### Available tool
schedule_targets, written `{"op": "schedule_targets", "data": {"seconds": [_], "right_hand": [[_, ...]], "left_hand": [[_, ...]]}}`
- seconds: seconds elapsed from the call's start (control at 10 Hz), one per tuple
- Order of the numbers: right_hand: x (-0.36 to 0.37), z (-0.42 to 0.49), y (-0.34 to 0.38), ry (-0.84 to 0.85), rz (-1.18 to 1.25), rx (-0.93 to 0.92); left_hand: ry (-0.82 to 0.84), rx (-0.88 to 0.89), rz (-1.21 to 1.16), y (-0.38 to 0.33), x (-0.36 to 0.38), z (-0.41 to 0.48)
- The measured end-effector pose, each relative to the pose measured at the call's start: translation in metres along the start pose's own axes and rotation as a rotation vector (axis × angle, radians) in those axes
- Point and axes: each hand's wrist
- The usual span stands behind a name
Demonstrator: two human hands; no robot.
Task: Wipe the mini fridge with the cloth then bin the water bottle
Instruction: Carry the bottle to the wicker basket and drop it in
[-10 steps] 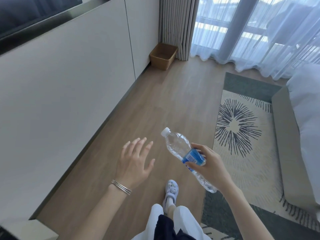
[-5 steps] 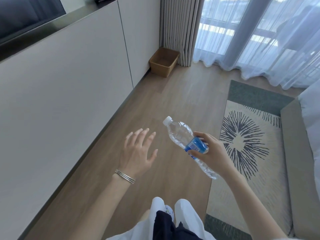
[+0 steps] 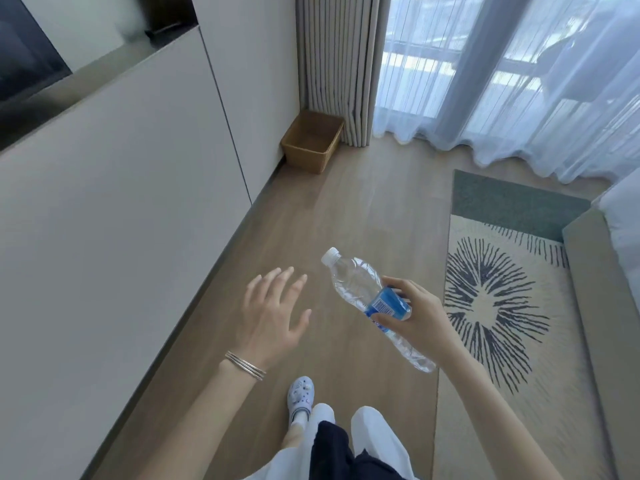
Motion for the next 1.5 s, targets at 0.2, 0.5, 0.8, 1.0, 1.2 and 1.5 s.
{"op": "schedule_targets", "data": {"seconds": [0.2,0.5,0.8,1.0,1.2,1.5], "right_hand": [[-0.008,0.083,0.027,-0.065,0.016,0.008],[-0.004,0.178,0.025,-0.061,0.040,0.030],[-0.033,0.299,-0.012,-0.005,0.008,0.039],[-0.086,0.400,-0.030,-0.017,-0.012,0.019],[-0.114,0.478,-0.045,0.001,-0.011,0.017],[-0.105,0.570,-0.059,0.053,0.009,0.058]], "left_hand": [[-0.046,0.065,-0.008,0.046,-0.008,0.085],[-0.041,0.086,0.004,0.095,0.010,0.174],[0.038,0.042,-0.033,0.100,0.056,0.290],[0.018,0.008,-0.043,0.089,0.071,0.392],[-0.005,-0.019,-0.034,0.090,0.089,0.463],[0.057,-0.017,-0.021,0.126,0.118,0.551]]}}
Point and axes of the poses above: each hand's wrist, its own z-axis towards the middle knuckle, its own x-axis out of the palm, y = z × x, and after that the axes turned 6 degrees about -z, right-handed
